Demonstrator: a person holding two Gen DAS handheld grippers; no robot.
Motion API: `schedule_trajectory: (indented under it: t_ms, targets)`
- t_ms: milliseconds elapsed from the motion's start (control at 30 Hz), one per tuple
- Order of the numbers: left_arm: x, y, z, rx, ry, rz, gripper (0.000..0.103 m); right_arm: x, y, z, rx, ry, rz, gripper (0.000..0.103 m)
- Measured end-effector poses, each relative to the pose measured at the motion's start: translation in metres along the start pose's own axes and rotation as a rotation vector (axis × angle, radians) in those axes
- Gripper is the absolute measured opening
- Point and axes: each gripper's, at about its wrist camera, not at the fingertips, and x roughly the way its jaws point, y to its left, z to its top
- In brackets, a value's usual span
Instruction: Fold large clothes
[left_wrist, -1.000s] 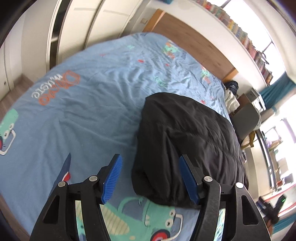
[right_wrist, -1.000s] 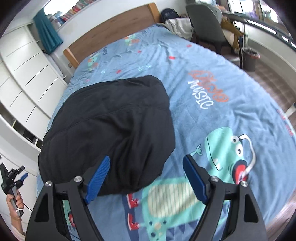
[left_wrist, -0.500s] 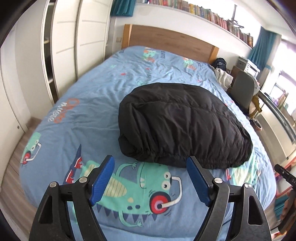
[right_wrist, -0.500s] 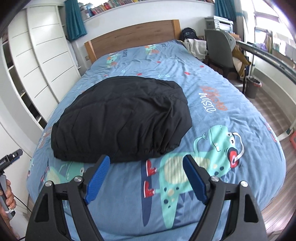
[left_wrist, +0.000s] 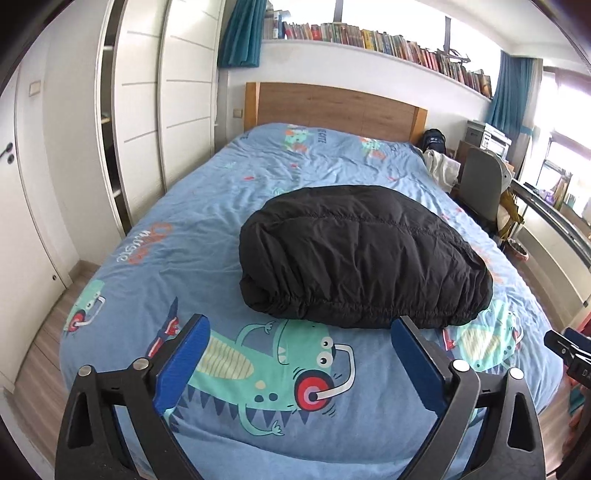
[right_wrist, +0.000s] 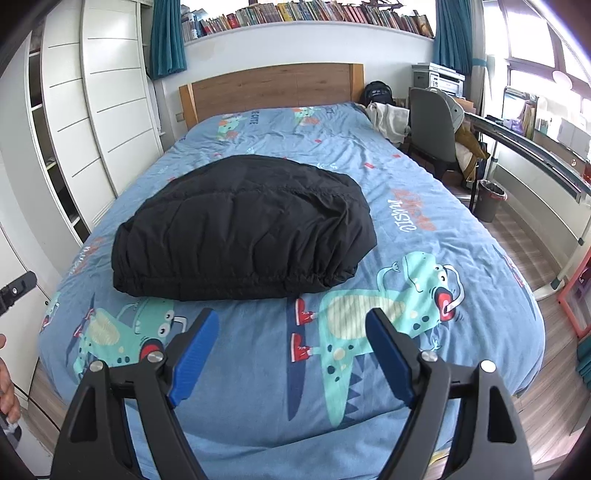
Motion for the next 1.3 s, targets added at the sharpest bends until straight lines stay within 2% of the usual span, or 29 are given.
schedule_trajectory:
  t_ms: [33,233,433,1000,1300]
  targets:
    - [-0.003,-0.001,-0.001,0.002,-0.009,0.004,0.100,-0.003,0.003,-0.001,-0.003,-0.008,-0.004,0.095]
    - [-0.011,-0.005,-0.006,0.027,-0.026,0.035,0.102,-0.011,0.014,-0.003,0.008,-0.049,-0.014,0.096]
    - [-0.011,-0.007,-0.010,0.032,-0.012,0.058,0.102,-0.010,0.020,-0.010,0.009,-0.046,-0.020,0.097]
    - [-0.021,-0.031,-0.015,0.101,-0.050,0.039,0.102,-0.008,0.008,-0.022,0.035,-0.038,-0.045,0.097]
    - [-0.024,-0.037,-0.018,0.102,-0.061,0.034,0.102,-0.008,0.003,-0.024,0.038,-0.037,-0.058,0.097]
